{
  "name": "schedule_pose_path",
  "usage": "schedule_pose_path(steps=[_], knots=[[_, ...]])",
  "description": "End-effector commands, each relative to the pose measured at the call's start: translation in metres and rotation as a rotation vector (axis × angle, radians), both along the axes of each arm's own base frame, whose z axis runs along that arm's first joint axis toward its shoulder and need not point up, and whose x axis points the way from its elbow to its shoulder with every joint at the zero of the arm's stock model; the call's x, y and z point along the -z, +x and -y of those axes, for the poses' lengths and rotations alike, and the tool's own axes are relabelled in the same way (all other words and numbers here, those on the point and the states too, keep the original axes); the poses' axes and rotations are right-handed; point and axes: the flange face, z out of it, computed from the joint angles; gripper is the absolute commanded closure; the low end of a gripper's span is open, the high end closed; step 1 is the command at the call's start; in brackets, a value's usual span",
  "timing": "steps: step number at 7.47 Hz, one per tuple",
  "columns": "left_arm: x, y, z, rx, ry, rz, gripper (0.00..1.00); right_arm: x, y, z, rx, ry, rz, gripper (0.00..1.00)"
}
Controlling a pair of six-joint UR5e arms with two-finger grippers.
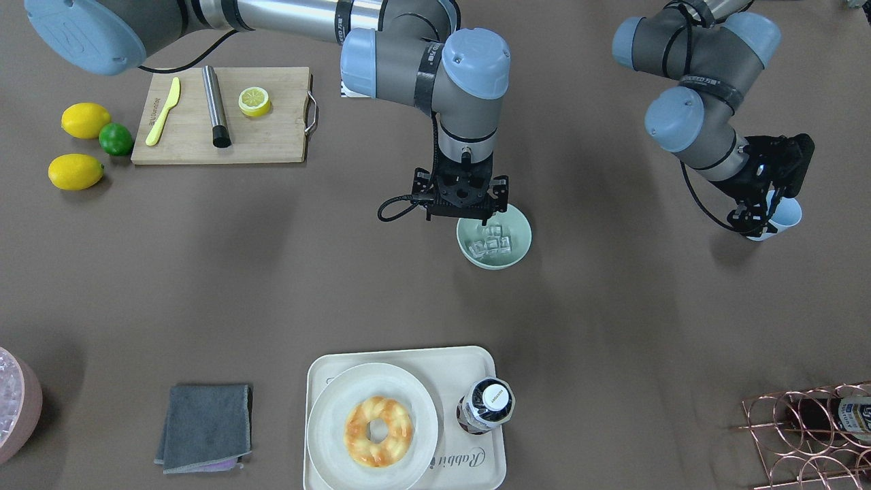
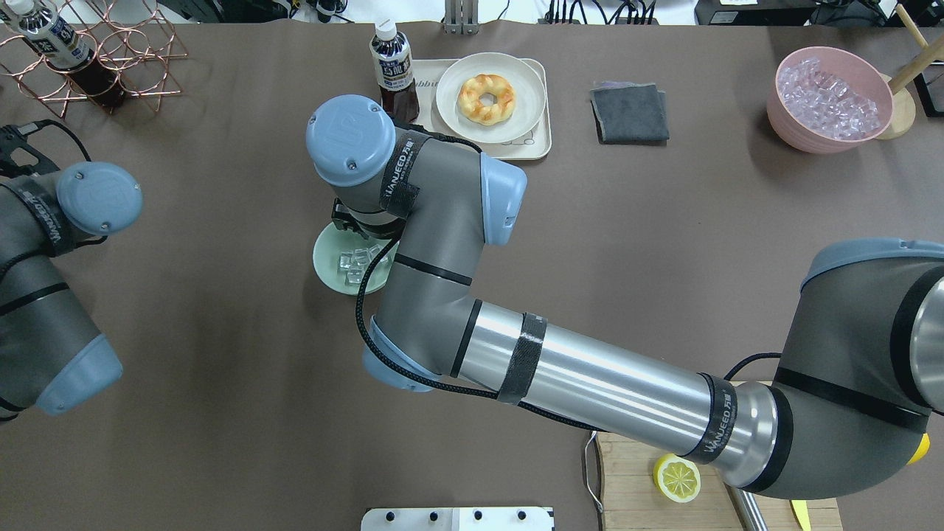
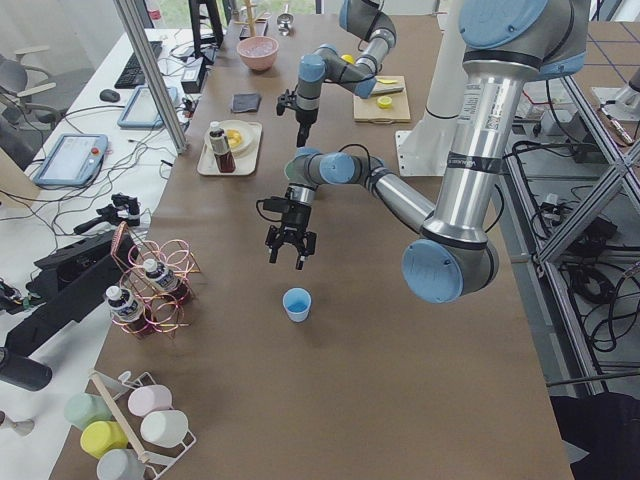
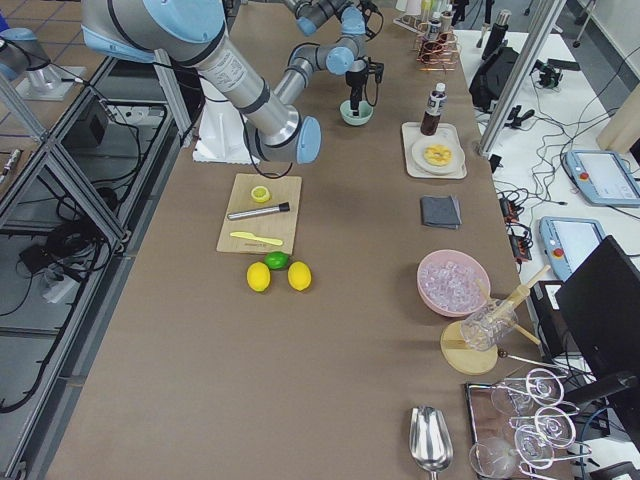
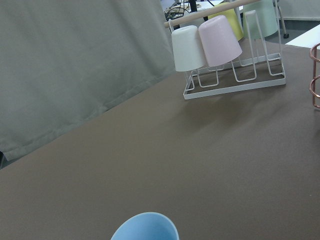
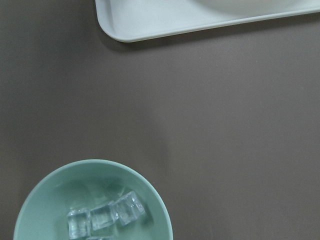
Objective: Pour ice into bowl
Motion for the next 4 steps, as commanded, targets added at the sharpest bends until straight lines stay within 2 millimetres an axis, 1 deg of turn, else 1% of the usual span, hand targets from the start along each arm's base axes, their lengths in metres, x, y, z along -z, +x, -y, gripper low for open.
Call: schedule_pose_path(steps=[1, 2, 3, 4], knots=[[0.027, -0.060, 0.021, -0.099, -0.034, -0.055, 0.02, -0.018, -0.018, 0.012, -0.010, 0.025, -0.004, 0.01], [0.029, -0.096, 0.035, -0.161, -0.074, -0.099, 0.02, -0.031, -0.030, 0.016, -0.011, 0.030, 0.000, 0.01], [0.029, -0.138, 0.054, -0.227, -0.076, -0.179, 0.02, -0.033, -0.031, 0.016, -0.011, 0.029, -0.002, 0.01], [0.026, -0.182, 0.068, -0.294, -0.079, -0.255, 0.02, -0.031, -0.030, 0.016, -0.016, 0.026, 0.001, 0.13]])
